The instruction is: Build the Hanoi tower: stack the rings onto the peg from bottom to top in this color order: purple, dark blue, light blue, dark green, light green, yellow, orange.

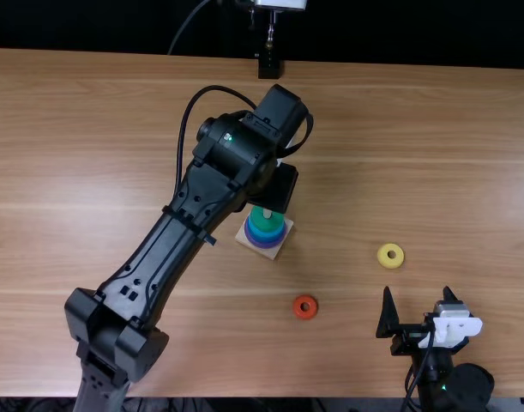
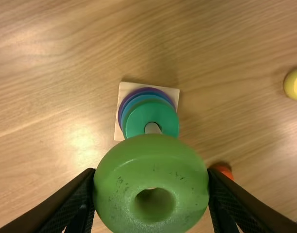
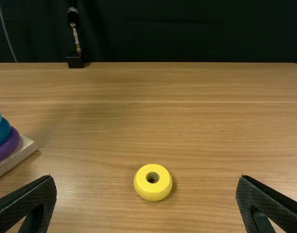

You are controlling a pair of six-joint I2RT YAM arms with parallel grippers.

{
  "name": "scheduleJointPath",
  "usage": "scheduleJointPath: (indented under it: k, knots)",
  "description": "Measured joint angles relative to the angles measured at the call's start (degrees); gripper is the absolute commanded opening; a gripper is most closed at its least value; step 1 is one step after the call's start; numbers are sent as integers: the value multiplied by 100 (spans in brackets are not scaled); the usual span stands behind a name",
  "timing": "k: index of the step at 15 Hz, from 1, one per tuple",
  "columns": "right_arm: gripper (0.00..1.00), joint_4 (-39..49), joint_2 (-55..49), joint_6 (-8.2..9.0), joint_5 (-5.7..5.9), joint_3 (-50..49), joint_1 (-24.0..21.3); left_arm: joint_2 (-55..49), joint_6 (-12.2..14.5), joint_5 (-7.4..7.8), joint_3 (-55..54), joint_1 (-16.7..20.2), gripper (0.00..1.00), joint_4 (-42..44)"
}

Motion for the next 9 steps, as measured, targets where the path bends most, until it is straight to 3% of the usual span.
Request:
scheduleJointPath:
  k: [9]
  knots:
    - [100,-2,0,-2,0,0,2,90,-2,17,98,-39,0,31]
